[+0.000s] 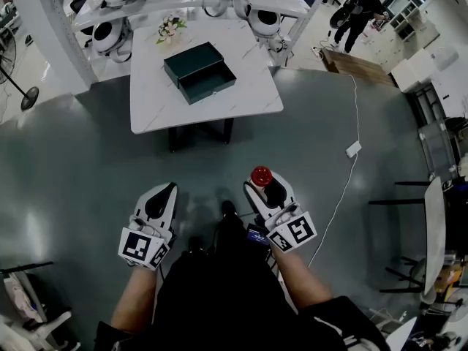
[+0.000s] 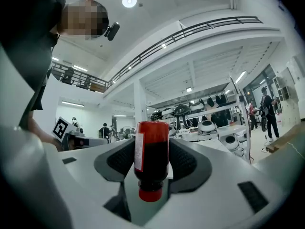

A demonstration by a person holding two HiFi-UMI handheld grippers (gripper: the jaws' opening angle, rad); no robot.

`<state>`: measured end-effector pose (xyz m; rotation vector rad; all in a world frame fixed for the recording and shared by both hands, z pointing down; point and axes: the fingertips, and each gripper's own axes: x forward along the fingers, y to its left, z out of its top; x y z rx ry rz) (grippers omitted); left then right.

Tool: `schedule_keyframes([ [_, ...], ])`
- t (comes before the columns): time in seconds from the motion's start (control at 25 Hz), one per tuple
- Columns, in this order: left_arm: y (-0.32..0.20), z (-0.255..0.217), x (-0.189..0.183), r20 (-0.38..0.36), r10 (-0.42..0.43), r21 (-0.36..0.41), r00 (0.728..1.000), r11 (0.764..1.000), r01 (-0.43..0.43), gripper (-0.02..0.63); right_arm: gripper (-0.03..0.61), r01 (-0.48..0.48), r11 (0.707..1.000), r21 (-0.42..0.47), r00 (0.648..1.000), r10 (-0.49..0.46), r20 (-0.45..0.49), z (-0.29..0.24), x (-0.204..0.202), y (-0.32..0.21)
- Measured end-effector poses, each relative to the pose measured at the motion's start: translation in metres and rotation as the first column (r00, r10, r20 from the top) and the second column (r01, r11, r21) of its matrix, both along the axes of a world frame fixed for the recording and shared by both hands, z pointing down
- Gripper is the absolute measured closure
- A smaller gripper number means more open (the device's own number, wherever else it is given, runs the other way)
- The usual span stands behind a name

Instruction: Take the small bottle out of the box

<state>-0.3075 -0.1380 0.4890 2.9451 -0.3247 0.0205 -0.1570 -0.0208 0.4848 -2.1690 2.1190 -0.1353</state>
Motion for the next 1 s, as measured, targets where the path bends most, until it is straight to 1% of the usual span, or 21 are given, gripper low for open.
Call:
schedule_keyframes([
  [0.16,0.018,0.012,-0.016,-0.006,0.032,-0.025,0.999,0.999,-0.033,0.601,0.342,-0.017,0.999,-0.039,1.000,0.018,0.008,0.006,-0.024,0.021],
  [0.4,0.036,0.014,-0.014,-0.033,0.048,-0.034,0.998,0.998,-0.049,0.601,0.342,0.001,0.998,-0.056,1.000,-0.002,-0.013,0.003,-0.035,0.042],
  [0.56,0.050,0.005,-0.012,-0.019,0.046,0.008,0.999,0.999,-0.046,0.601,0.342,0.035,0.998,-0.046,0.999,-0.036,-0.011,-0.001,-0.033,0.051],
  [0.68,0.058,0.000,-0.008,0.009,0.009,0.046,1.000,0.999,-0.009,0.601,0.342,0.070,0.997,-0.014,0.997,-0.071,-0.012,-0.011,-0.030,0.057],
  [0.72,0.061,0.002,-0.006,0.015,-0.010,0.042,1.000,0.999,0.010,0.601,0.342,0.083,0.997,-0.003,0.996,-0.083,-0.016,-0.014,-0.030,0.061],
  [0.76,0.063,0.005,-0.005,0.014,-0.033,0.017,0.999,0.999,0.032,0.601,0.342,0.095,0.995,0.006,0.995,-0.095,-0.020,-0.016,-0.029,0.065],
  [0.8,0.064,0.008,-0.005,0.006,-0.060,-0.024,0.998,0.998,0.060,0.601,0.342,0.107,0.994,0.014,0.994,-0.107,-0.021,-0.018,-0.028,0.070],
  [0.84,0.065,0.010,-0.005,-0.002,-0.089,-0.066,0.996,0.994,0.089,0.601,0.342,0.117,0.993,0.019,0.993,-0.117,-0.019,-0.018,-0.026,0.076],
  [0.88,0.068,0.010,-0.005,-0.004,-0.116,-0.091,0.993,0.989,0.115,0.601,0.342,0.126,0.992,0.022,0.992,-0.125,-0.014,-0.018,-0.023,0.084],
  [0.92,0.075,0.010,-0.003,0.000,-0.134,-0.095,0.991,0.986,0.134,0.601,0.342,0.132,0.991,0.021,0.991,-0.132,-0.007,-0.016,-0.018,0.094],
  [1.0,0.098,0.006,0.002,0.018,-0.137,-0.069,0.990,0.988,0.138,0.601,0.342,0.142,0.990,0.007,0.990,-0.142,0.009,-0.010,-0.008,0.119],
])
